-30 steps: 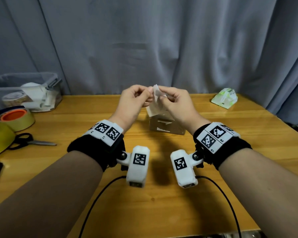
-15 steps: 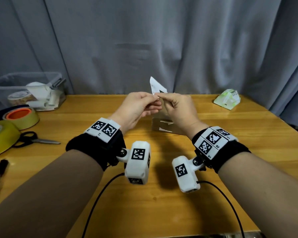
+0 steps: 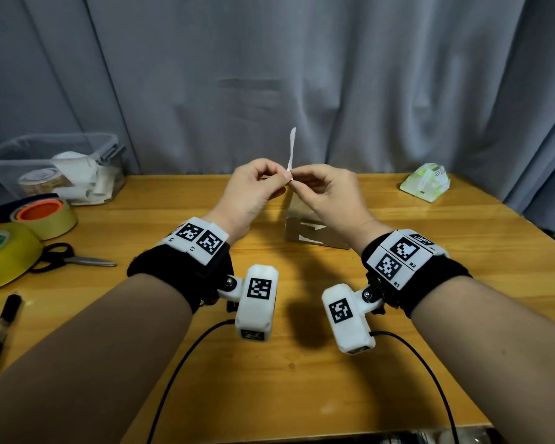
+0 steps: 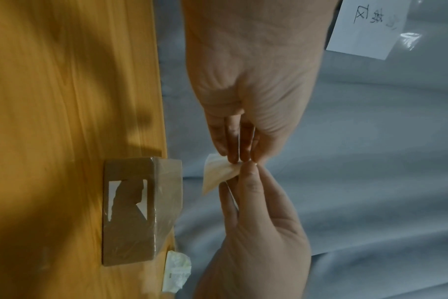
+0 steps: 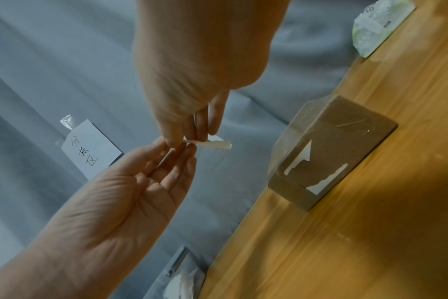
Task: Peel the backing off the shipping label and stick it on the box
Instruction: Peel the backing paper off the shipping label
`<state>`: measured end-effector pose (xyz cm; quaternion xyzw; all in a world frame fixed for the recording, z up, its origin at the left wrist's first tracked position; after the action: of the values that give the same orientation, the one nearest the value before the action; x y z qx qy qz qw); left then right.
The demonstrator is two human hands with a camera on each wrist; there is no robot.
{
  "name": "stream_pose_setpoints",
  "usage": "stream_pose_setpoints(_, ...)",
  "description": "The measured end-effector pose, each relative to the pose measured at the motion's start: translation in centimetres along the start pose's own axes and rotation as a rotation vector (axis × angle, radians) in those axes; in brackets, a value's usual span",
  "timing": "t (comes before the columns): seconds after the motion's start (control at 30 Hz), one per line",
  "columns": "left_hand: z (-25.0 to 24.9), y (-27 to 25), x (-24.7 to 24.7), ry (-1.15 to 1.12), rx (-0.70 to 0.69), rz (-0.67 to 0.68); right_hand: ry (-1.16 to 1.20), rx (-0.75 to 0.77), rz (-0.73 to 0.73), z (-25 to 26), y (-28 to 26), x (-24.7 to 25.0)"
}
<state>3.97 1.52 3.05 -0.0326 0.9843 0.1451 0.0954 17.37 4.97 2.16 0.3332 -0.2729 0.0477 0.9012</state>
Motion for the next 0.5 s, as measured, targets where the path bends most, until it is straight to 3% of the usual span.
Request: stream_pose_setpoints(0.5, 0.19, -0.04, 0.14, -0.034, -0.019, -0.014, 0.065, -0.013, -0.036, 0.39, 0.10, 0.58)
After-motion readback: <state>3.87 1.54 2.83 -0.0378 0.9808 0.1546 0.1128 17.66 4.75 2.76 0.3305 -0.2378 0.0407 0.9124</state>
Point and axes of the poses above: each hand's wrist, its own y-axis towards the middle knuckle, its own x-axis out of the back of the hand, z = x × y, the point moved 4 cm from there along y, towards the middle knuckle, and after that the axes turned 11 degrees about -y, right-handed, at the moved point
